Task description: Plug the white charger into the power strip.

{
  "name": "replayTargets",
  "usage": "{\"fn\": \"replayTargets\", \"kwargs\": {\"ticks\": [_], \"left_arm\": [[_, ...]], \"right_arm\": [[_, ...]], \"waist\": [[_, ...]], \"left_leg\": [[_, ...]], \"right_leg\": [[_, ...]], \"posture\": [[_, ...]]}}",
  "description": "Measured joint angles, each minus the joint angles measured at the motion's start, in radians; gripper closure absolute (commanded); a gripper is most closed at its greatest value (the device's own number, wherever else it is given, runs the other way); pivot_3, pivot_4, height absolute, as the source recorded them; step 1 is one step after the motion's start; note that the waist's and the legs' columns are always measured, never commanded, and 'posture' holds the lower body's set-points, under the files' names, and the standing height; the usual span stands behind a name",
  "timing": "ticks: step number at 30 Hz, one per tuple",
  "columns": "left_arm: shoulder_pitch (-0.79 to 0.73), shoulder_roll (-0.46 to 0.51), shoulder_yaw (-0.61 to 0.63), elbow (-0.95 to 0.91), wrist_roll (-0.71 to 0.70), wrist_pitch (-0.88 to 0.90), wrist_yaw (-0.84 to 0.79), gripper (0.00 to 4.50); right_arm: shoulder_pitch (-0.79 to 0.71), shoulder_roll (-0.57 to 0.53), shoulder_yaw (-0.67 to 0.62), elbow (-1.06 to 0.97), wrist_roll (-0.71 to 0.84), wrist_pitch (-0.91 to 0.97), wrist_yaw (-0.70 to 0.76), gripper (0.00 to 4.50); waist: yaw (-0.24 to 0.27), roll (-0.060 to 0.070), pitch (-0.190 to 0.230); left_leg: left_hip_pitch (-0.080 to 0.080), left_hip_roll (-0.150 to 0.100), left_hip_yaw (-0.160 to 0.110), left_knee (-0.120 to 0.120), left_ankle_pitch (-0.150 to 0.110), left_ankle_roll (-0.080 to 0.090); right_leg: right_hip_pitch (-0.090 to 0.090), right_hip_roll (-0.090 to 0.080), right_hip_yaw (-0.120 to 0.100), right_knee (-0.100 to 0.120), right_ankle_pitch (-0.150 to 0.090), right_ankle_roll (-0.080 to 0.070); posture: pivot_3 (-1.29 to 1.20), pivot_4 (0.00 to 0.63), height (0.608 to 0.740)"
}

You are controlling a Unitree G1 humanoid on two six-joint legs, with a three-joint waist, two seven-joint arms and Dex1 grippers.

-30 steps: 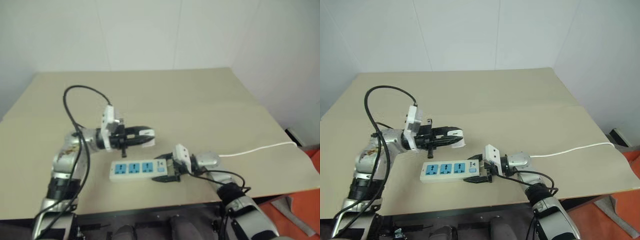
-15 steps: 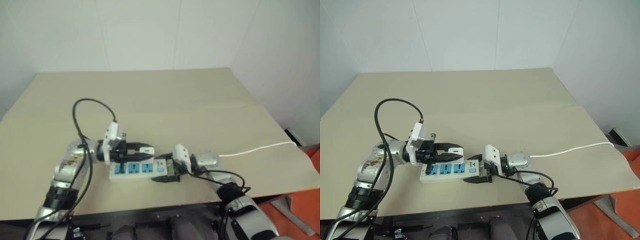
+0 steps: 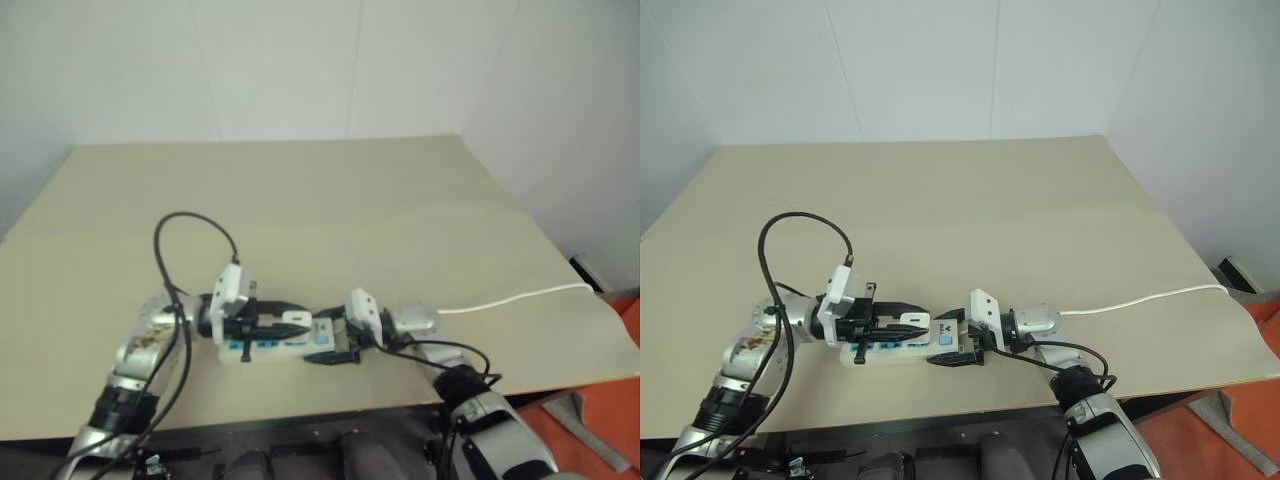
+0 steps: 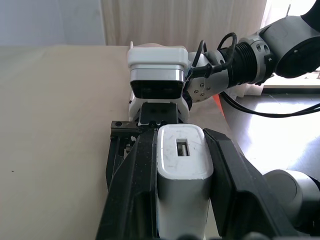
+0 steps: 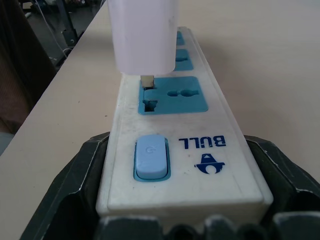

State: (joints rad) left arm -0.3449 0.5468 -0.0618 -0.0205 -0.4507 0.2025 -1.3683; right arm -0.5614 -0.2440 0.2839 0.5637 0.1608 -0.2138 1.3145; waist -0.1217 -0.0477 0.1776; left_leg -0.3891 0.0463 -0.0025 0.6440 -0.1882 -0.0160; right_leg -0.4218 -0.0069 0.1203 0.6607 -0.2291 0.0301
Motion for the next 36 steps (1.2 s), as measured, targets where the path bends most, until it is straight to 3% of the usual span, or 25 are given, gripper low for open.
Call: {"fn": "replayTargets", "kwargs": {"ticks": [36], "left_arm": [[0.008,-0.003,-0.039,0.081,0.026,-0.119,-0.011,3.48]], "right_arm": [[0.0,-0.001,0.003,-0.002,0.0,0.004,-0.006,1.08]], "waist": [[-0.001,0.0,0.0]], "left_leg": [[0.0,0.0,0.0,-0.001,0.0,0.0]], "right_leg": [[0.0,0.0,0.0,-0.002,-0.003,-0.004]], "posture": [[0.0,0.15,0.74]]}}
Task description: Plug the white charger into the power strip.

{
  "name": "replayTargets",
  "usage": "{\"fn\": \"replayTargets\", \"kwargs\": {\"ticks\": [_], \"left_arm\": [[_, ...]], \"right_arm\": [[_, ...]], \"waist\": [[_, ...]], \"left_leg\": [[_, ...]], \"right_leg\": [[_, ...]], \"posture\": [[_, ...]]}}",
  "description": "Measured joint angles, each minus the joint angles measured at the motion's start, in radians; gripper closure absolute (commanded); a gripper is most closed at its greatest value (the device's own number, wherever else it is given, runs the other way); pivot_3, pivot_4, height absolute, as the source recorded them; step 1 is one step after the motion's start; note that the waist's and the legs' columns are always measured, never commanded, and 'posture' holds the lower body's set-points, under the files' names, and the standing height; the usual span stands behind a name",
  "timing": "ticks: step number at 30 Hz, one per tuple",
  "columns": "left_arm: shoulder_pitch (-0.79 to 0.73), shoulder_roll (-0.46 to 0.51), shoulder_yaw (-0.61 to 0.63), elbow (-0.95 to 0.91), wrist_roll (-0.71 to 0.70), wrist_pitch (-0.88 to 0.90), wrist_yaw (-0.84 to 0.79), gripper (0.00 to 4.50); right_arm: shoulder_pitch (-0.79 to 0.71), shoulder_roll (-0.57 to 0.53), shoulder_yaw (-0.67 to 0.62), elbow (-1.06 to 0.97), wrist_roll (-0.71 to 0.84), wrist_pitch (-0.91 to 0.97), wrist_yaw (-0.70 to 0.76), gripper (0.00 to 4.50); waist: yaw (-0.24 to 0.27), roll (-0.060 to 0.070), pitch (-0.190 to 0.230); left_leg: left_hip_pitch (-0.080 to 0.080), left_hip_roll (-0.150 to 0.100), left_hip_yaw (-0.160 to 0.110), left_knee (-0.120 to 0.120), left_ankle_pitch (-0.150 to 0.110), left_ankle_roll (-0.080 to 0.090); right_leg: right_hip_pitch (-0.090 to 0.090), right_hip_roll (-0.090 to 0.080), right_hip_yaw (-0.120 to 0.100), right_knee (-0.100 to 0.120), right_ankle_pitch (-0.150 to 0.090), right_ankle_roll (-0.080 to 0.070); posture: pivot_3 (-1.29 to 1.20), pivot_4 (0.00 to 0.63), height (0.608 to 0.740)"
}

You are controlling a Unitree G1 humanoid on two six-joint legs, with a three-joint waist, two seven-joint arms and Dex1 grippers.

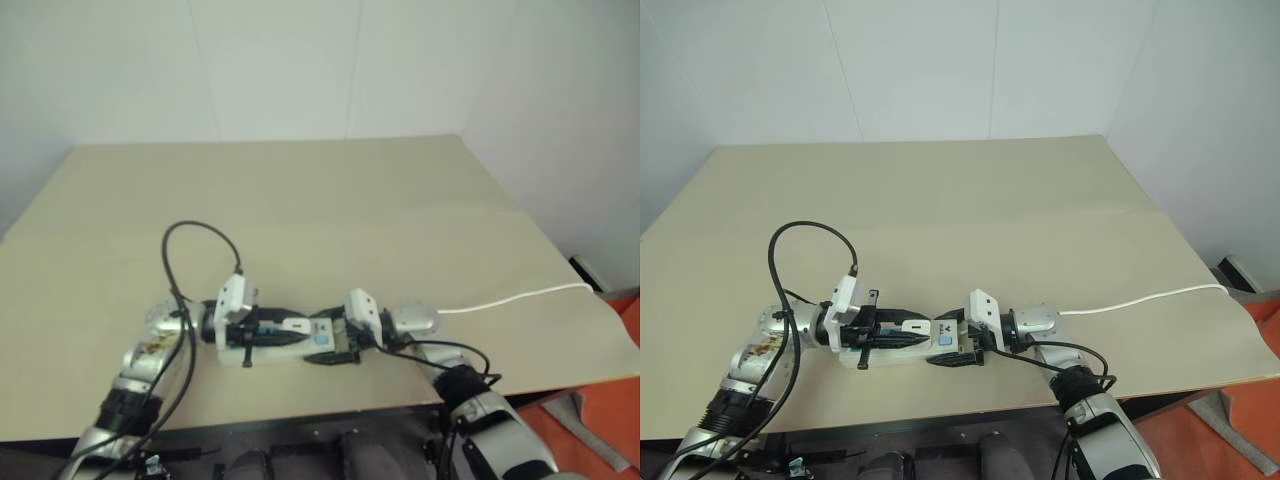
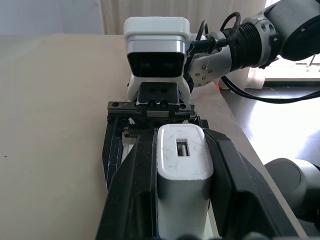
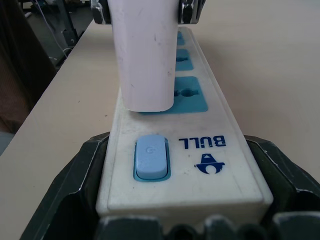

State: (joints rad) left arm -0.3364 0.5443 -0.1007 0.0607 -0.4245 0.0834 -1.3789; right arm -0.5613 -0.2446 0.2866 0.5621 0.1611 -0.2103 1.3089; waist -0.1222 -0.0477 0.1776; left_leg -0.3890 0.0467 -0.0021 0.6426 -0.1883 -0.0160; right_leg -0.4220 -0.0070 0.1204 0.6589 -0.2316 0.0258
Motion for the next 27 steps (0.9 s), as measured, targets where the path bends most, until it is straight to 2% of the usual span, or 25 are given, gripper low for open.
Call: {"fn": "replayTargets", "kwargs": {"ticks": [8,27], "left_arm": [[0.006,0.003,-0.012,0.047,0.002,-0.06,-0.006,3.48],[0.037,0.034,-0.015,0.023,-0.006,-0.06,0.003,3.48]], "right_arm": [[0.0,0.0,0.004,0.0,0.0,0.001,-0.002,1.08],[-0.002,0.001,0.016,-0.001,0.001,0.001,-0.004,1.08]], "waist": [[-0.001,0.0,0.0],[-0.004,0.0,-0.001]], "left_leg": [[0.001,0.0,0.0,-0.001,0.0,0.0],[0.004,0.001,0.001,-0.005,0.0,0.0]], "right_leg": [[0.0,0.0,0.0,0.0,0.0,0.0],[0.0,0.0,0.001,0.0,-0.002,-0.003]], "posture": [[0.0,0.15,0.74],[0.0,0.15,0.74]]}}
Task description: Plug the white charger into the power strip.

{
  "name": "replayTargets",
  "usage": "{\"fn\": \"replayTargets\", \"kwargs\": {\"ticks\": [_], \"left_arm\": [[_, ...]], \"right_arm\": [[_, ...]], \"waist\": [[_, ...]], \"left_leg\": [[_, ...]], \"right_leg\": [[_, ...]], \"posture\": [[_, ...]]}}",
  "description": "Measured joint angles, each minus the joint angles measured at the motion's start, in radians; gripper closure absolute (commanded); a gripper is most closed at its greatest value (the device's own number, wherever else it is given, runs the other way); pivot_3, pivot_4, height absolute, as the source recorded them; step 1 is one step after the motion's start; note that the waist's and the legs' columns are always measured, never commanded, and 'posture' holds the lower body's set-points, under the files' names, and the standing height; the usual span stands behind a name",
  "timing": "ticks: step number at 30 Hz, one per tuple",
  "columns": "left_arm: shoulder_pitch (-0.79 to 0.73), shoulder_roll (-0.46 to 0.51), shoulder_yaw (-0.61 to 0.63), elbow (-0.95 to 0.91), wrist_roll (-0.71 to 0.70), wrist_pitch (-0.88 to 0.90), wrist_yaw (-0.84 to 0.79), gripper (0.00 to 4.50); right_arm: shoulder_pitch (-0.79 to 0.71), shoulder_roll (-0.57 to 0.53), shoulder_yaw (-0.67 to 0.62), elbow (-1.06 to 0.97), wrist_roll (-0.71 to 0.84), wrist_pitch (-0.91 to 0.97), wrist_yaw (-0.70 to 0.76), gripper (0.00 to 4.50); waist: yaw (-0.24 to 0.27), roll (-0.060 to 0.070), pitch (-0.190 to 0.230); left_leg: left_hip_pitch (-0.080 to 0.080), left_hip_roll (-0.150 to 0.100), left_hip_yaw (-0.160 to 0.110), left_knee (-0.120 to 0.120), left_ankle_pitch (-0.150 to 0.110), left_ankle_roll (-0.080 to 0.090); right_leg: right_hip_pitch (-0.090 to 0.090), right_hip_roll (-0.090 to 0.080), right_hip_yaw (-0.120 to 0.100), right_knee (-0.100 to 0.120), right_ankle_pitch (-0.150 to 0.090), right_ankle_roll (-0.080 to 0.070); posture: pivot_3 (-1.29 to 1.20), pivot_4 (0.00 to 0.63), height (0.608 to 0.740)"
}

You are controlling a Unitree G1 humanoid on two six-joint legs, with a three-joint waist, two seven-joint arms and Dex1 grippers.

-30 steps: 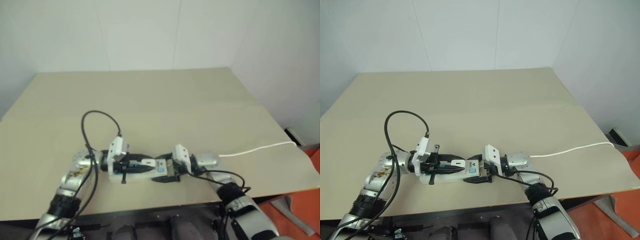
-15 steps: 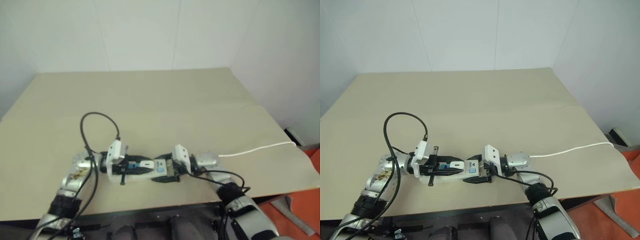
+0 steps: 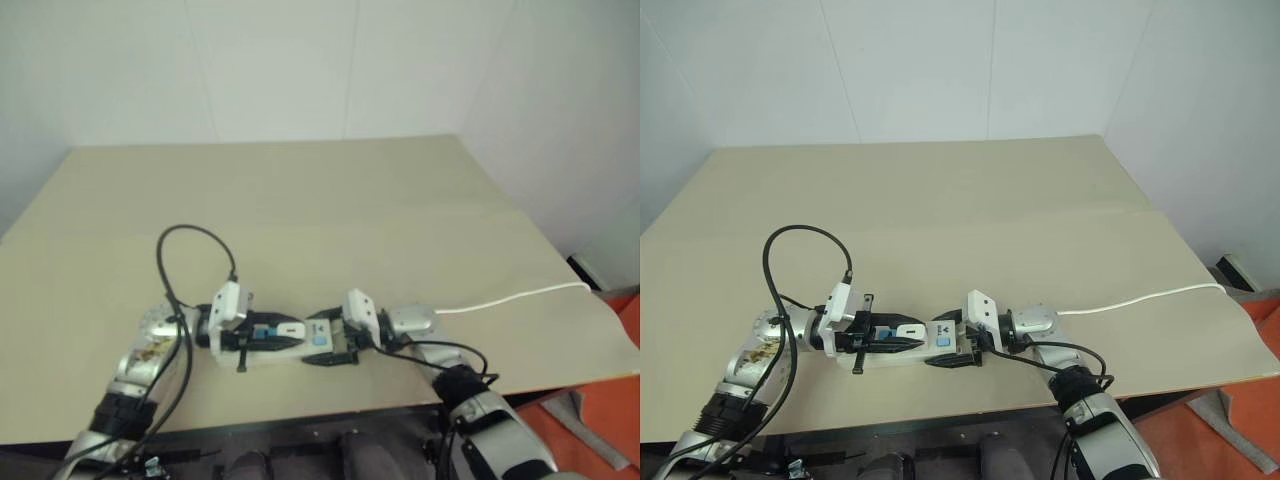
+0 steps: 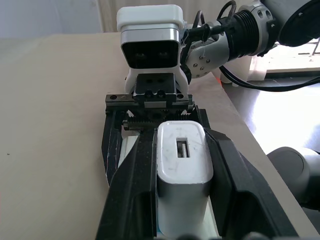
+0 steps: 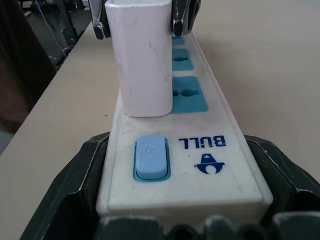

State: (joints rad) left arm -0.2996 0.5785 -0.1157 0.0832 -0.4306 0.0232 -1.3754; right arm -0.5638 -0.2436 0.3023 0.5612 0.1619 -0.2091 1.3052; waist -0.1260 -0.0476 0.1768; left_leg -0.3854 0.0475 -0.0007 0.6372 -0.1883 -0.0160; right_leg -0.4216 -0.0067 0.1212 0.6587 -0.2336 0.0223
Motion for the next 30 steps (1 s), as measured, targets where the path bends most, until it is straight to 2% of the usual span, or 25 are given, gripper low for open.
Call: {"fn": "replayTargets", "kwargs": {"ticks": [5,15,16,22,25,30], "left_arm": [[0.004,0.003,-0.001,-0.007,-0.002,0.002,0.009,3.48],[0.009,0.064,-0.004,0.01,0.024,0.083,0.003,0.23],[0.004,0.063,-0.004,0.012,0.023,0.09,0.003,0.02],[-0.044,0.065,0.012,0.035,0.004,0.14,0.004,0.02],[-0.135,0.094,0.046,0.036,-0.023,0.182,-0.004,0.0],[-0.242,0.147,0.102,0.038,-0.043,0.217,-0.013,0.0]], "right_arm": [[0.0,0.0,0.001,0.0,0.0,0.0,0.0,1.08],[-0.007,-0.017,-0.005,0.011,0.008,-0.001,0.004,1.08],[-0.007,-0.016,-0.005,0.011,0.008,-0.001,0.005,1.08],[-0.008,-0.014,-0.005,0.01,0.009,-0.003,0.006,1.08],[-0.008,-0.014,-0.004,0.01,0.008,-0.002,0.002,0.02],[-0.008,-0.017,-0.003,0.0,0.005,-0.001,-0.004,0.01]], "waist": [[0.0,0.0,0.0],[0.007,0.001,0.0],[0.007,0.001,0.0],[0.007,0.0,0.0],[0.007,0.0,0.0],[0.005,0.0,0.0]], "left_leg": [[0.001,0.0,0.0,-0.002,0.0,0.0],[0.001,-0.001,0.001,-0.004,0.0,0.0],[0.001,-0.001,0.001,-0.004,0.0,0.0],[-0.002,-0.001,0.0,-0.003,0.0,0.0],[-0.002,-0.001,0.0,-0.003,0.0,0.0],[-0.003,-0.001,0.0,-0.003,0.0,0.0]], "right_leg": [[0.0,0.0,0.0,-0.001,0.0,0.0],[0.0,-0.001,0.001,-0.002,0.0,0.0],[0.0,-0.001,0.001,-0.002,0.0,-0.001],[-0.002,-0.001,0.001,-0.002,0.0,0.0],[-0.002,0.0,0.0,-0.002,0.0,0.0],[-0.002,0.0,0.0,-0.005,0.003,0.005]], "posture": [[0.0,0.15,0.74],[0.0,0.15,0.74],[0.0,0.15,0.74],[0.0,0.15,0.74],[0.0,0.15,0.74],[0.0,0.15,0.74]]}}
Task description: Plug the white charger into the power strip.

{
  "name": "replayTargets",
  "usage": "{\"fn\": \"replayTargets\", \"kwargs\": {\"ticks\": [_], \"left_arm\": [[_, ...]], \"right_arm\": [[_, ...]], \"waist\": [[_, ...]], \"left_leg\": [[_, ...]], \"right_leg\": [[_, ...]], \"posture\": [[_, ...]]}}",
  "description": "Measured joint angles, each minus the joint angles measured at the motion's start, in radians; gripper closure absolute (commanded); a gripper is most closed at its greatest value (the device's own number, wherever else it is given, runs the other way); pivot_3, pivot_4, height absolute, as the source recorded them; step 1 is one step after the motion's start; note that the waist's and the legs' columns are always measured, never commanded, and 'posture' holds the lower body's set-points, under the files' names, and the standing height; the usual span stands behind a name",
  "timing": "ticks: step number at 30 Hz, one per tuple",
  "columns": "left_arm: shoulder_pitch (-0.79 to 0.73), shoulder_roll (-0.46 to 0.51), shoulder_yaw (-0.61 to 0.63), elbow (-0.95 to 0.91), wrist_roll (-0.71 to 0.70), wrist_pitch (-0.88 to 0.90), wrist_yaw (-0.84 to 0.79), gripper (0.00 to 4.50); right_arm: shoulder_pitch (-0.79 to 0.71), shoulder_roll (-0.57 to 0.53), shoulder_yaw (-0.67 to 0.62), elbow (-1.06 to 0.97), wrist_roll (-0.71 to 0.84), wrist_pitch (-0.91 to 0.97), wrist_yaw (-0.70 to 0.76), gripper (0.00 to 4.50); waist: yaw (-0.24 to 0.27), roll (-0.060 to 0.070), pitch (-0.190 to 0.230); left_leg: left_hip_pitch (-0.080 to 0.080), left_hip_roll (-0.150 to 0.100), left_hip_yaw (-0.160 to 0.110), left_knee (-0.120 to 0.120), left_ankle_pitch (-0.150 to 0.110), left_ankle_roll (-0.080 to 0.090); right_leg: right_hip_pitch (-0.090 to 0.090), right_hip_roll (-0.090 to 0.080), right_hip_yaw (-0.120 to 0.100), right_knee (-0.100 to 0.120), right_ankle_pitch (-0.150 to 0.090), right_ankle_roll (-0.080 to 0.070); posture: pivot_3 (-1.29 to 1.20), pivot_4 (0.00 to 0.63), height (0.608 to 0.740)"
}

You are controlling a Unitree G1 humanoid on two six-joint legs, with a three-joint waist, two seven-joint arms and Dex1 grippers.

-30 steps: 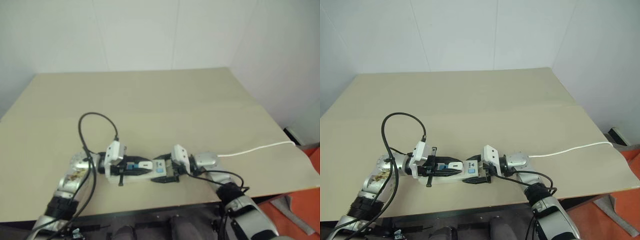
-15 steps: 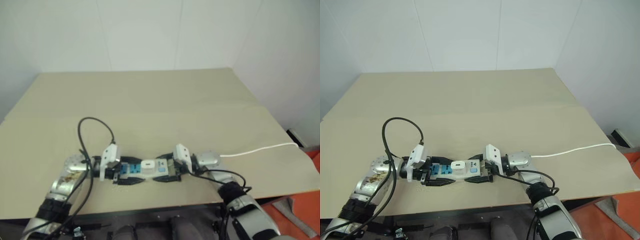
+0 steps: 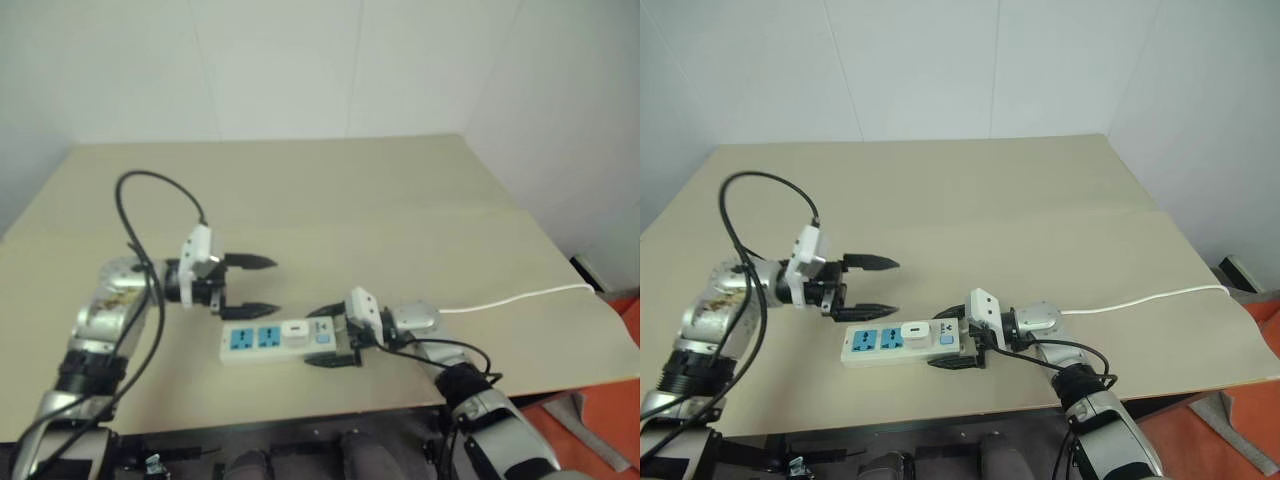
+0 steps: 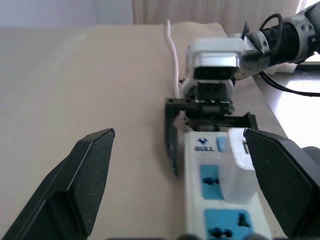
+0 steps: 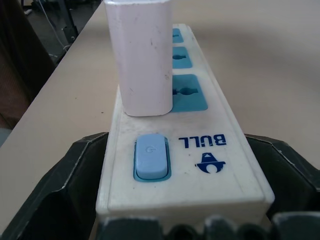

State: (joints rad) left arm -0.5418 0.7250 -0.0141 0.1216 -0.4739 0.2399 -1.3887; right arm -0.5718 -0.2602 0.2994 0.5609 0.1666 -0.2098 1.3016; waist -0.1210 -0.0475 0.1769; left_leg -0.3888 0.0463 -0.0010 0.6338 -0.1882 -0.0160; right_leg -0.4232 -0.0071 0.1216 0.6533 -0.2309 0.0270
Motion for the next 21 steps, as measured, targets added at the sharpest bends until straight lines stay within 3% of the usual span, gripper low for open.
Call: {"fn": "replayTargets", "kwargs": {"ticks": [6,12,21], "left_arm": [[-0.049,0.04,0.002,0.049,0.004,0.022,-0.022,0.0],[-0.087,0.083,0.018,0.104,0.01,0.017,-0.049,0.0],[-0.075,0.161,0.043,0.134,0.042,-0.004,-0.078,0.0]], "right_arm": [[0.038,-0.036,-0.004,-0.077,-0.007,0.001,-0.035,0.01],[0.107,-0.181,-0.074,-0.224,0.014,0.048,-0.053,0.01],[0.209,-0.403,-0.244,-0.459,0.099,0.158,-0.074,0.01]], "waist": [[0.005,0.0,0.0],[0.029,0.0,0.0],[0.039,0.001,0.001]], "left_leg": [[-0.005,0.0,-0.001,0.0,0.0,0.0],[-0.021,0.0,0.0,0.0,0.0,0.0],[-0.021,0.0,0.0,0.0,0.0,0.0]], "right_leg": [[-0.002,0.0,-0.002,-0.005,0.002,0.003],[-0.016,-0.001,-0.002,-0.007,0.002,0.004],[-0.017,-0.001,-0.002,-0.006,0.002,0.004]], "posture": [[0.0,0.15,0.74],[0.0,0.15,0.74],[0.0,0.15,0.74]]}}
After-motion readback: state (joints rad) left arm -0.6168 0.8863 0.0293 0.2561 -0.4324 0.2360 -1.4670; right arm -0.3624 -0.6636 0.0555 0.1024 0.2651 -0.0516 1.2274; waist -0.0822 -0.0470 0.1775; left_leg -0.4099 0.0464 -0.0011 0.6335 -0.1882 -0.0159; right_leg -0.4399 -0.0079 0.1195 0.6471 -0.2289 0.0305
